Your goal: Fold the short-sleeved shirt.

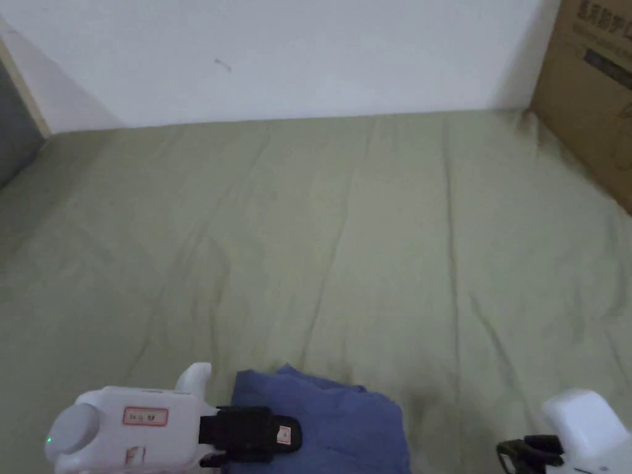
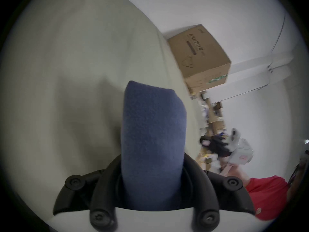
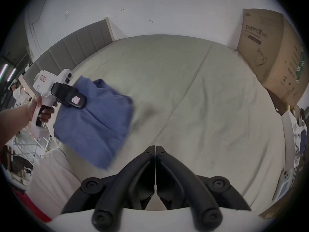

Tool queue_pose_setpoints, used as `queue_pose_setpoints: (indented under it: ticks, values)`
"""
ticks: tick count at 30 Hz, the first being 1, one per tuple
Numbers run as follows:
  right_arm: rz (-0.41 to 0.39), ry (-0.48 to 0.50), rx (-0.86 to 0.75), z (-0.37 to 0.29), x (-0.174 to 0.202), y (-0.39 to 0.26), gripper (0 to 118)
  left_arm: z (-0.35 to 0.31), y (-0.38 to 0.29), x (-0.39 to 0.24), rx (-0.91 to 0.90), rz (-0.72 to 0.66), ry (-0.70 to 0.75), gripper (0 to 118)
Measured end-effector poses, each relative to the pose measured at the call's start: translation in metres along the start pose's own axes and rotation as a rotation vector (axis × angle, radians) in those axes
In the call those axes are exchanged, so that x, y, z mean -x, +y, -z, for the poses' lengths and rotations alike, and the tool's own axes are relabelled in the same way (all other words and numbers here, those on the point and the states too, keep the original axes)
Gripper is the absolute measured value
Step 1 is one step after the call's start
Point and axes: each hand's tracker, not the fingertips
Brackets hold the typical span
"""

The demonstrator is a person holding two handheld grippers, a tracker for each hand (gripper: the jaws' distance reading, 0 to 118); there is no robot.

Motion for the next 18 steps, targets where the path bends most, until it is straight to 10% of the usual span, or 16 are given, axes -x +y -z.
queue_pose_setpoints:
  ticks: [13,15,18]
  values:
    - [0.07,-0.022,-0.019,-0.003,0.023,0.01,1,-0.226,0.071,0.095,0.039,0.071,0.952,31]
    - [0.099,-0.031,-0.023,-0.004,0.018,0.014,1,-0.23,0.071,0.1,0.05,0.099,1.183,43]
    - [0.11,-0.052,-0.03,-0.007,0.014,0.018,1,-0.232,0.065,0.107,0.009,0.119,1.436,95]
